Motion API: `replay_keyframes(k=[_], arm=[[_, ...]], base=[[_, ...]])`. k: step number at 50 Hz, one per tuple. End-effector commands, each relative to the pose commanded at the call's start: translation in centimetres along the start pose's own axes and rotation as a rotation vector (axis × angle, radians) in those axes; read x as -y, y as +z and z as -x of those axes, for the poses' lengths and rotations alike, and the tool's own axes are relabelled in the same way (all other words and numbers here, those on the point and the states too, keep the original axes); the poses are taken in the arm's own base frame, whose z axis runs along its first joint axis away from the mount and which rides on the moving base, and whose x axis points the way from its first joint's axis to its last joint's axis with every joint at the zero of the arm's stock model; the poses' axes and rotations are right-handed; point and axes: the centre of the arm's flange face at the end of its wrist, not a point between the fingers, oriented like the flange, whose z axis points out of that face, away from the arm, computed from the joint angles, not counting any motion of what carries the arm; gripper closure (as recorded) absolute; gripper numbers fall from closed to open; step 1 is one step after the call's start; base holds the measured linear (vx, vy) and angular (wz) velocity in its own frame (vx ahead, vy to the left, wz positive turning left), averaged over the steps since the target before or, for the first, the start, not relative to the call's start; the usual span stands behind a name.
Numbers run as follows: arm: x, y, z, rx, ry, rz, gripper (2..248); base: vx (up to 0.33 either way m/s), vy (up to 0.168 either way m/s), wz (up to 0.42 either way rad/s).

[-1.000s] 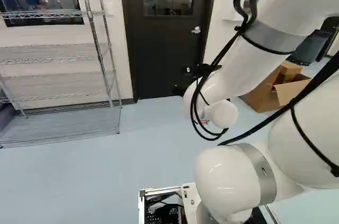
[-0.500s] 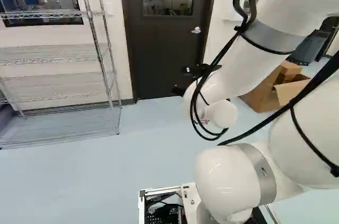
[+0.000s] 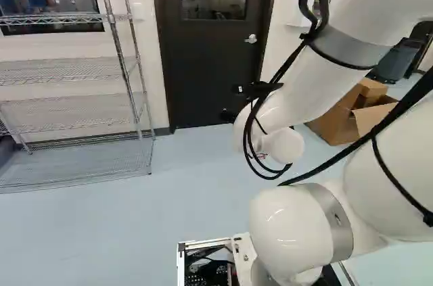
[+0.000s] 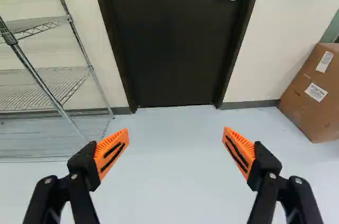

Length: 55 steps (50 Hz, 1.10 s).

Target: Open the door and move inside

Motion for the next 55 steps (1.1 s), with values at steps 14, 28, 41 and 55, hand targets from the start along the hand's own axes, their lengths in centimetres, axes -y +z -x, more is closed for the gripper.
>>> replay_keyframes(k=[14, 28, 41, 55], arm=[[0.00, 0.00, 0.00, 0.000, 0.000, 0.000, 3], [0.00, 0.00, 0.00, 0.000, 0.000, 0.000, 3], [0.00, 0.00, 0.00, 0.000, 0.000, 0.000, 3], [0.00, 0.00, 0.00, 0.000, 0.000, 0.000, 3]], base=[[0.069, -0.033, 0.002], [0.095, -0.052, -0.003], [0.132, -0.062, -0.005], [0.141, -0.066, -0.004]])
